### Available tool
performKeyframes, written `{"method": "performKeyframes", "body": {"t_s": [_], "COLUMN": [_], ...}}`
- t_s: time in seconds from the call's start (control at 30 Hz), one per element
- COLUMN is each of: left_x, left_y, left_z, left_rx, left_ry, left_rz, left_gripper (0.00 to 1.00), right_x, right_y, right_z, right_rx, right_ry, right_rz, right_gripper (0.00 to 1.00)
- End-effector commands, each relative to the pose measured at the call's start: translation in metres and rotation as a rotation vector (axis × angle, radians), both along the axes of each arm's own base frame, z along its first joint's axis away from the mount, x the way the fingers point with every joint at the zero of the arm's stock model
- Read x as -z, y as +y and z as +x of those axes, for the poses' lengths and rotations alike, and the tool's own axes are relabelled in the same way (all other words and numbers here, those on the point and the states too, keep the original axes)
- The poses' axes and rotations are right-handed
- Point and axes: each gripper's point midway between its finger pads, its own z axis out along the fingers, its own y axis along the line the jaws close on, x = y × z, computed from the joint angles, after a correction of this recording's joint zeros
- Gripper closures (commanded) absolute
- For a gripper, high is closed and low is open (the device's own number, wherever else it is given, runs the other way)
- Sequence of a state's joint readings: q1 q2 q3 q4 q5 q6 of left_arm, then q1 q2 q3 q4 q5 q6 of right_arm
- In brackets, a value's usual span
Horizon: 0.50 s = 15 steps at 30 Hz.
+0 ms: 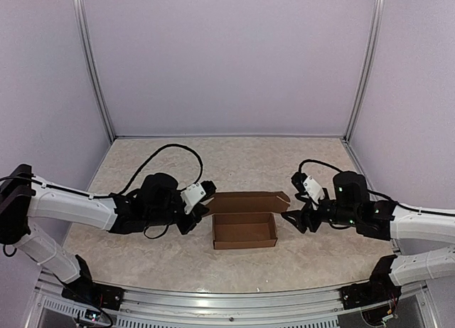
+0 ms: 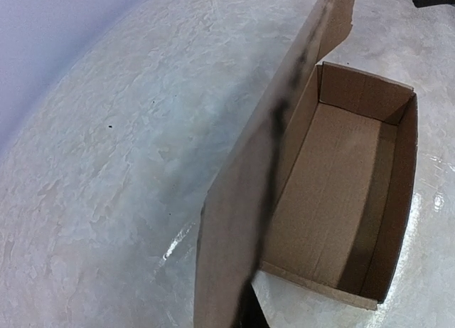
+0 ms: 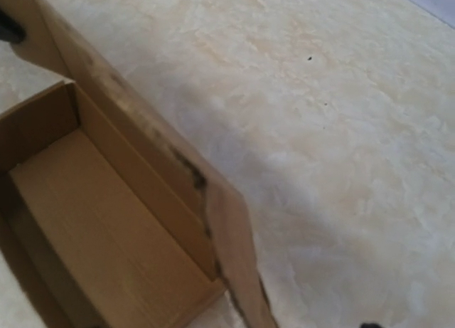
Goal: Fold the paper box
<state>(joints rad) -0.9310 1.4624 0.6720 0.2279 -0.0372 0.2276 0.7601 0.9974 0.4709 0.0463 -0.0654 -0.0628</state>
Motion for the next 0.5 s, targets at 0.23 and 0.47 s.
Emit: {"method": "performKeyframes", "body": {"t_s": [0.23,0.47], "left_x": [0.006,0.007], "left_y": [0.003,0.003], "left_z": [0.000,0.000], "left_rx": [-0.005,-0.005], "left_ry": [0.028,0.030], "left_rz": [0.016,0.018], "left_gripper": [1.00,1.00], "right_x": [0.009,0.016], "right_y": [-0.001,0.004], "right_z": [0.030,0.035], "right_rx": [0.056,0.016], "right_ry": [-0.051,-0.016], "right_rz": [0.051,0.097], "right_gripper": [0.30,0.42]}}
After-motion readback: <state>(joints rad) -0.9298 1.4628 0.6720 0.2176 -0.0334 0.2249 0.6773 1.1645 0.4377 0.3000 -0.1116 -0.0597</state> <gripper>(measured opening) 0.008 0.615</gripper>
